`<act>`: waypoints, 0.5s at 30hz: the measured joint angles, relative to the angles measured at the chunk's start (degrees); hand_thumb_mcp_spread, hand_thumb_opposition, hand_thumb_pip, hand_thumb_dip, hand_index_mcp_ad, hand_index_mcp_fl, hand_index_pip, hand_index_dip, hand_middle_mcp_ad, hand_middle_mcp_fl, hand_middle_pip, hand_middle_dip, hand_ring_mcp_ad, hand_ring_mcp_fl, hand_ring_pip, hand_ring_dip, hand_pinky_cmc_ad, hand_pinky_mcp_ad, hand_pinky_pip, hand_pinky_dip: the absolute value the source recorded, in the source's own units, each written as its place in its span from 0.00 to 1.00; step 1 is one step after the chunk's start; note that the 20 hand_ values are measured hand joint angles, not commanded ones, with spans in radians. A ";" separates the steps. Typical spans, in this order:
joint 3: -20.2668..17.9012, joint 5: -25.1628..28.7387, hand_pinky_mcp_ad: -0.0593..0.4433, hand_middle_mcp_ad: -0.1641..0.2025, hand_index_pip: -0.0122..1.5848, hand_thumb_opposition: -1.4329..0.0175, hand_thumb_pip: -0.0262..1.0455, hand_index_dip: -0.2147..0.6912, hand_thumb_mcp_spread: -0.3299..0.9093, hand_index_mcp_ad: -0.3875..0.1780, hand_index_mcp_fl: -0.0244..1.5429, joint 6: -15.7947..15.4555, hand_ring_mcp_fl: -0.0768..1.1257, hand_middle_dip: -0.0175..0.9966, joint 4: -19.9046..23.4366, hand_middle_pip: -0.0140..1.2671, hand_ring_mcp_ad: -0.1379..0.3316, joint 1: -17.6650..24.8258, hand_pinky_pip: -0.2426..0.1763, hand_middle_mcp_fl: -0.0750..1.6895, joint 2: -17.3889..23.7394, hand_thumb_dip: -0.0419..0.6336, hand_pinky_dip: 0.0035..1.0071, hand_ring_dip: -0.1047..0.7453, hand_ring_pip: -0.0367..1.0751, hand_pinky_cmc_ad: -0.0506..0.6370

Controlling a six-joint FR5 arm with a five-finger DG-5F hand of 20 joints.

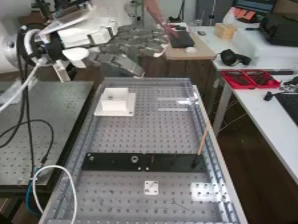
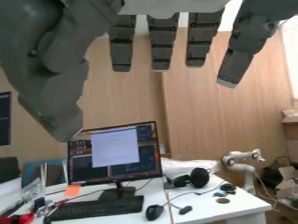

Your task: Grab the larger nut and place it in the white container

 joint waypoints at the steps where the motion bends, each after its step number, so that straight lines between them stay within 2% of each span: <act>1: 0.98 0.37 0.74 0.64 0.29 0.42 0.71 0.04 0.37 0.45 0.04 0.18 0.07 0.24 -1.01 0.12 0.63 -0.19 0.33 0.07 -0.20 0.39 0.66 0.26 0.16 0.59; 3: 2.93 1.29 0.73 0.65 0.27 0.42 0.71 0.06 0.35 0.47 0.04 0.16 0.07 0.24 -2.94 0.12 0.64 -0.49 0.33 0.07 -0.53 0.34 0.66 0.26 0.15 0.59; 6: 5.31 2.78 0.77 0.65 0.24 0.41 0.71 0.06 0.32 0.49 0.05 -0.57 0.07 0.25 -5.53 0.12 0.64 -0.61 0.33 0.07 -0.95 0.29 0.66 0.28 0.16 0.60; 7: 6.10 3.52 0.77 0.65 0.24 0.40 0.71 0.06 0.31 0.49 0.05 -1.09 0.07 0.25 -6.54 0.12 0.66 -0.58 0.33 0.07 -1.12 0.29 0.66 0.28 0.16 0.60; 9: 6.97 4.61 0.80 0.65 0.23 0.39 0.71 0.06 0.31 0.49 0.05 -1.62 0.07 0.25 -7.67 0.12 0.65 -0.47 0.33 0.07 -1.33 0.29 0.65 0.28 0.14 0.59; 15: 8.02 6.21 0.80 0.69 0.21 0.37 0.72 0.07 0.29 0.50 0.06 -2.01 0.07 0.25 -7.94 0.12 0.67 -0.10 0.33 0.09 -1.93 0.27 0.63 0.29 0.14 0.60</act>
